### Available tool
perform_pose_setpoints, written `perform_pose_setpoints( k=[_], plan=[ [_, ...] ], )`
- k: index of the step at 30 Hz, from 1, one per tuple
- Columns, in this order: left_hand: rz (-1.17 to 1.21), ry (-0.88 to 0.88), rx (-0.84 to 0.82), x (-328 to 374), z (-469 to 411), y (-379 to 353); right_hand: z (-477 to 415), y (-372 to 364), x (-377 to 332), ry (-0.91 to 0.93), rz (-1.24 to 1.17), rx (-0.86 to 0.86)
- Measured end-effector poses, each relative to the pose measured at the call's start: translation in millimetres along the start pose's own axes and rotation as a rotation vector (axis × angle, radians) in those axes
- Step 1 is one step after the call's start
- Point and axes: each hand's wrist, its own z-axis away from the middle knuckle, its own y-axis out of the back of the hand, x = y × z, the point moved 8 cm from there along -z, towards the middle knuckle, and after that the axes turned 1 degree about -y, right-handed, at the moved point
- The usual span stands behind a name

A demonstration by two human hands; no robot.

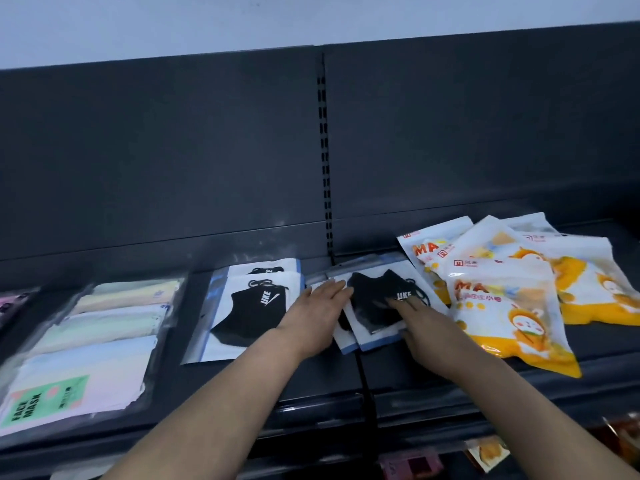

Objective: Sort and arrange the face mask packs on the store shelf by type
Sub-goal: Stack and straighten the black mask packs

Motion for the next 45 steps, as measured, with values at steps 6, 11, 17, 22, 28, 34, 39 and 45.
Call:
perform_pose_setpoints(
  k=[6, 11, 17, 22, 28, 34, 39, 45],
  plan=[
    [-0.099, -0.158, -0.054, 14.1, -26.0, -3.6, 5.2, 3.8, 15.3, 0.006, -0.218, -0.047],
    [-0.132, -0.256, 0.201, 19.9, -16.2, 16.7, 4.1, 12.0, 24.6, 0.005, -0.393, -0.014],
    [-0.269, -0.250, 0.577, 15.7, 13.0, 60.1, -5.3, 21.4, 17.8, 0.004, -0.498, 0.108],
    [-0.383, 0.077, 0.757, -38.7, 64.3, 100.4, -16.5, -1.5, -19.9, 0.162, -0.184, -0.085],
    [-0.330, 0.344, 0.423, -61.6, 104.6, 63.6, -38.6, -17.7, -29.9, 0.152, 0.004, -0.280],
    [-0.263, 0.523, 0.234, -71.9, 133.2, 37.1, -39.3, -17.0, -33.7, 0.163, 0.277, -0.261],
    [-0.031, 0.466, -0.036, -67.6, 134.9, 14.2, -42.8, -16.5, -30.3, 0.157, 0.192, -0.294],
    [0.088, 0.459, -0.156, -61.9, 139.7, 12.8, -47.1, -1.2, -23.5, 0.195, 0.155, -0.087]
  ],
)
